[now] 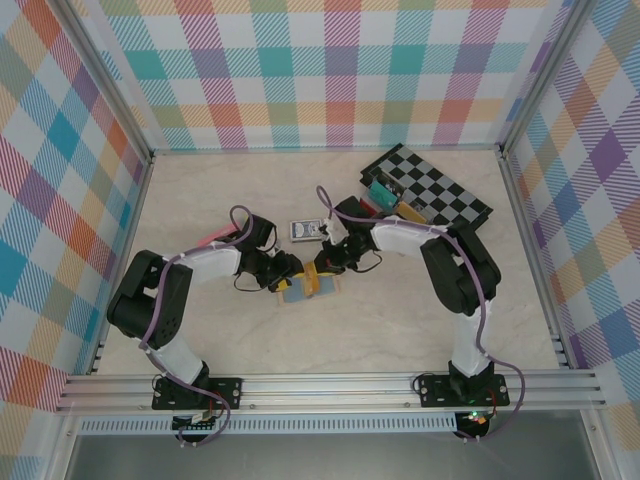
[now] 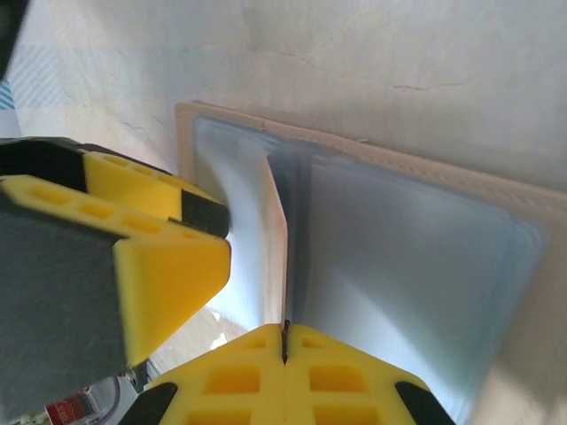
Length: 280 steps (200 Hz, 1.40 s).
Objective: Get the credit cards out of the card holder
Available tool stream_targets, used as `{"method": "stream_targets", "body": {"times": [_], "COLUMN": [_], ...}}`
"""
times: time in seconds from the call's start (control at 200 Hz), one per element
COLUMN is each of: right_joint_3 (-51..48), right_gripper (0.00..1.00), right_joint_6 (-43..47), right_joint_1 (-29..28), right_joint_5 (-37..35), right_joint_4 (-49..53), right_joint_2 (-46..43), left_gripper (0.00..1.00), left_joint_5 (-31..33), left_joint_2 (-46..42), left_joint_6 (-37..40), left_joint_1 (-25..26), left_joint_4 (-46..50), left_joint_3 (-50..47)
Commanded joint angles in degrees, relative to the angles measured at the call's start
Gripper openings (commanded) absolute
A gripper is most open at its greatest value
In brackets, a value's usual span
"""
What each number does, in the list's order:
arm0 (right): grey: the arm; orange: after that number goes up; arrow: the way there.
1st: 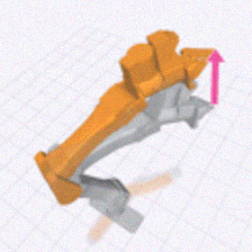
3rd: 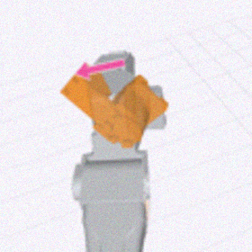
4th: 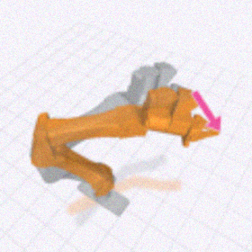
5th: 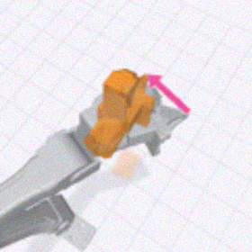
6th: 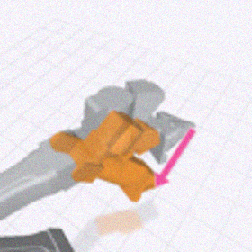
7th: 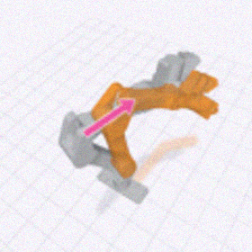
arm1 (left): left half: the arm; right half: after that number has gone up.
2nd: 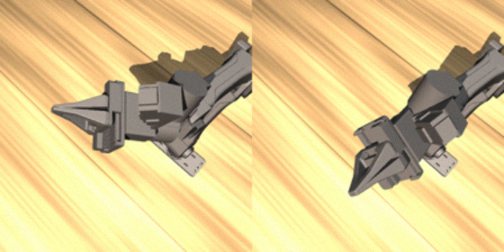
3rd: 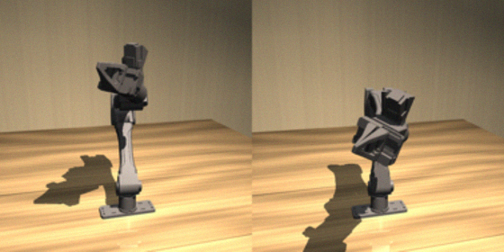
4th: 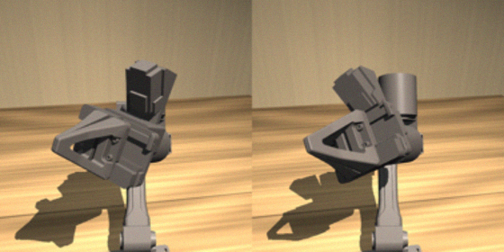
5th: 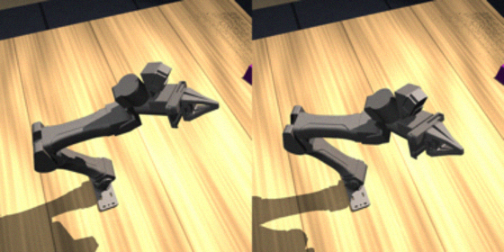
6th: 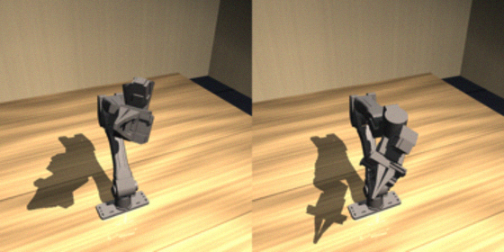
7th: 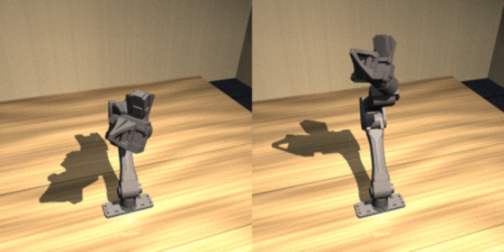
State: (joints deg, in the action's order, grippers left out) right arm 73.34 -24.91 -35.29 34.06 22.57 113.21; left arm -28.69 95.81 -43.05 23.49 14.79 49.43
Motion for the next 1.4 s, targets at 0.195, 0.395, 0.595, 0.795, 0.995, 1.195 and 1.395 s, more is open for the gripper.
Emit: {"method": "stream_targets", "body": {"times": [0.195, 0.395, 0.595, 0.795, 0.995, 1.195, 1.395], "right_joint_3": [-3.66, -4.96, -6.53, -8.94, -10.12, -10.82, -11.73], "right_gripper": [0.00, 0.00, 0.00, 0.00, 0.00, 0.00, 0.14], "right_joint_6": [1.27, -1.38, -5.81, -11.36, -15.61, -19.51, -25.20], "right_joint_1": [2.92, 4.41, 6.00, 7.23, 8.00, 8.22, 8.17], "right_joint_5": [4.22, 10.30, 16.46, 21.77, 25.12, 26.48, 27.46], "right_joint_4": [-1.27, -5.63, -12.29, -21.24, -27.42, -32.59, -37.90], "right_joint_2": [-7.19, -9.79, -11.24, -11.78, -11.58, -11.78, -11.88], "left_gripper": [0.65, 0.82, 0.85, 0.69, 0.45, 0.23, 0.00], "left_joint_5": [-5.07, -12.42, -18.48, -21.32, -21.33, -21.72, -19.36], "left_joint_2": [-5.32, -8.57, -10.66, -12.71, -14.93, -15.22, -16.90], "left_joint_6": [-3.31, -8.26, -12.85, -14.70, -13.64, -15.48, -17.02], "left_joint_1": [-1.90, -4.03, -4.94, -5.05, -5.03, -4.98, -4.76], "left_joint_4": [-5.75, -17.28, -28.68, -35.75, -35.88, -38.20, -39.37], "left_joint_3": [-3.09, -6.23, -8.21, -8.87, -8.78, -8.76, -8.87]}}
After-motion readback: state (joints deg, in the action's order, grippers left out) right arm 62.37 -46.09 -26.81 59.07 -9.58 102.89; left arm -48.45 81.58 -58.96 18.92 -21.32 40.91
